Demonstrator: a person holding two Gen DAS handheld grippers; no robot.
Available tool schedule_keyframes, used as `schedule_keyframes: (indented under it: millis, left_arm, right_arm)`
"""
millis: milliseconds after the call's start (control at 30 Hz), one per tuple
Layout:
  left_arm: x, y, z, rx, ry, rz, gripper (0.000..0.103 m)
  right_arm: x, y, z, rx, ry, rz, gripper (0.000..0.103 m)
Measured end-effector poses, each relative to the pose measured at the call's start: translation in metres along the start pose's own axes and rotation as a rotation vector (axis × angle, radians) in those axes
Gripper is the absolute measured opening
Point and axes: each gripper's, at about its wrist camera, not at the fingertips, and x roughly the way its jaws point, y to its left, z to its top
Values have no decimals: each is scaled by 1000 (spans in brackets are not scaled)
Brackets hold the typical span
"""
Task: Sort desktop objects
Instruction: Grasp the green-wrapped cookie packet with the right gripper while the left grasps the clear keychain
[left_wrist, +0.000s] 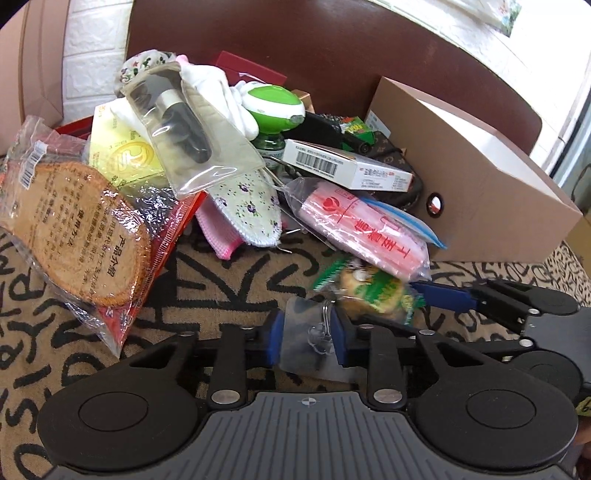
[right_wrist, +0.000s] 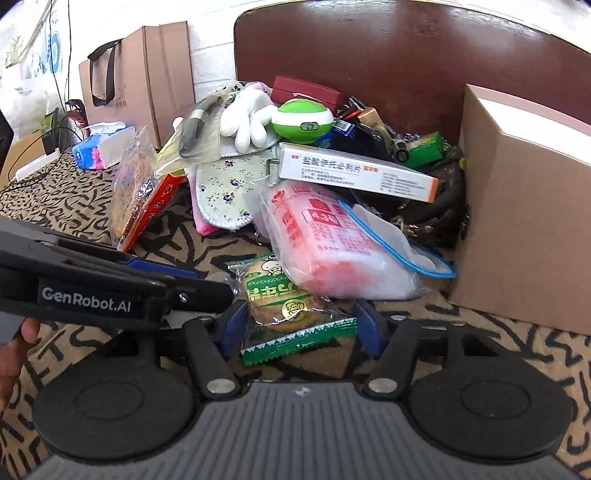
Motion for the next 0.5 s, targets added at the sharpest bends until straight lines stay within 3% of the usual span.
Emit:
schedule_keyframes:
  millis: [167,233,333,500]
  left_arm:
    - [-3,-11,-1,23,-6,-3,51]
    - [1,-17,-1,30,-3,7,68]
    - [8,-27,-1,62,-6,26,79]
    - [24,-35,6,117,-11,79,76]
  right_arm:
    - [-24,-9,-16,76,7,-48,66]
    - [-38,-12,-25,105,4,-70,66]
    - [-57,-16,-39,153,13,-110,67]
    - [-69,-17,-48,150,27,-125,70]
